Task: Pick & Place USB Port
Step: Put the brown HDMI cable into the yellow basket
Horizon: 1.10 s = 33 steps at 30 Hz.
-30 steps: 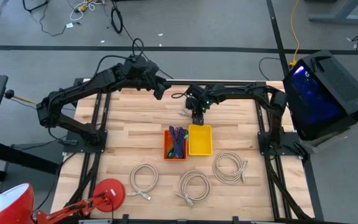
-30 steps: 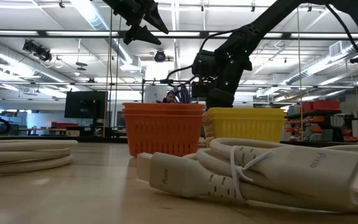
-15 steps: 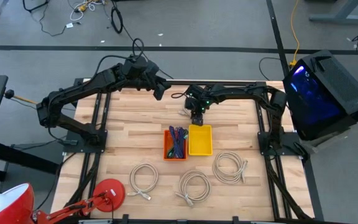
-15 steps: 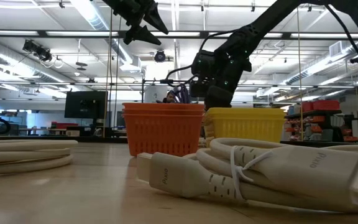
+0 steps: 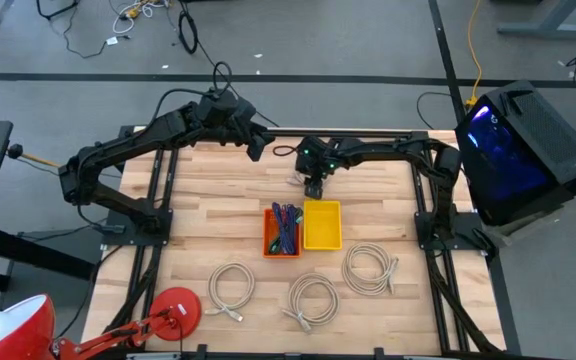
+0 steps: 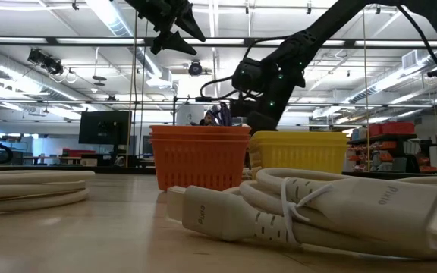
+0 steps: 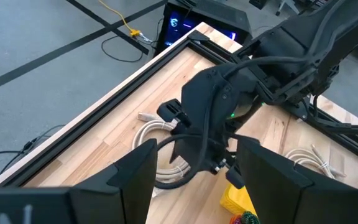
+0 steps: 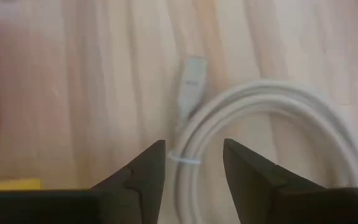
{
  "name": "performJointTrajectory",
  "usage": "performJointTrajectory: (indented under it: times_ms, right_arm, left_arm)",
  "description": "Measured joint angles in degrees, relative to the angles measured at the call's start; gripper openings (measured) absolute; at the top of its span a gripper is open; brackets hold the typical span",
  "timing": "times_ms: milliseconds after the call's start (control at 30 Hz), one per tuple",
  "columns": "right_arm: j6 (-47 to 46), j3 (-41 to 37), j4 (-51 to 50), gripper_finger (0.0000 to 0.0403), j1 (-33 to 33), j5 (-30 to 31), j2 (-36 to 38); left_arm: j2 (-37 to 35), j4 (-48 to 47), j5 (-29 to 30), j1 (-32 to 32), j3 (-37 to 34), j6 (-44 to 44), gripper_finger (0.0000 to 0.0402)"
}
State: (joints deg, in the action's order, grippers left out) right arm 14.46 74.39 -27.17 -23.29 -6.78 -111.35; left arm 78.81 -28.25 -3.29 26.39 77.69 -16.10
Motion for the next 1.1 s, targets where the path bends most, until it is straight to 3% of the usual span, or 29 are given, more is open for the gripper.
performJointTrajectory:
  times_ms: [500,567,700,1100]
  right_arm:
    - [1.0,-0.2,-2.3,0.0157,0.0,-1.6,-4.4]
    - [1.3,-0.2,-2.4,0.0134,-0.1,-1.1,-4.4]
    - [1.5,-0.1,-4.2,0.0028,-0.7,-2.4,-4.4]
    - [0.8,3.7,-10.5,0.0024,-0.9,-0.9,-1.5]
  left_arm:
    - [0.0,-0.7,0.0,0.0,0.0,0.3,0.0227]
    - [0.0,-0.9,0.0,0.0,0.0,0.3,0.0227]
    - [0.0,-1.0,0.0,0.0,0.0,0.3,0.0227]
    - [0.0,-1.1,0.0,0.0,0.0,0.3,0.0227]
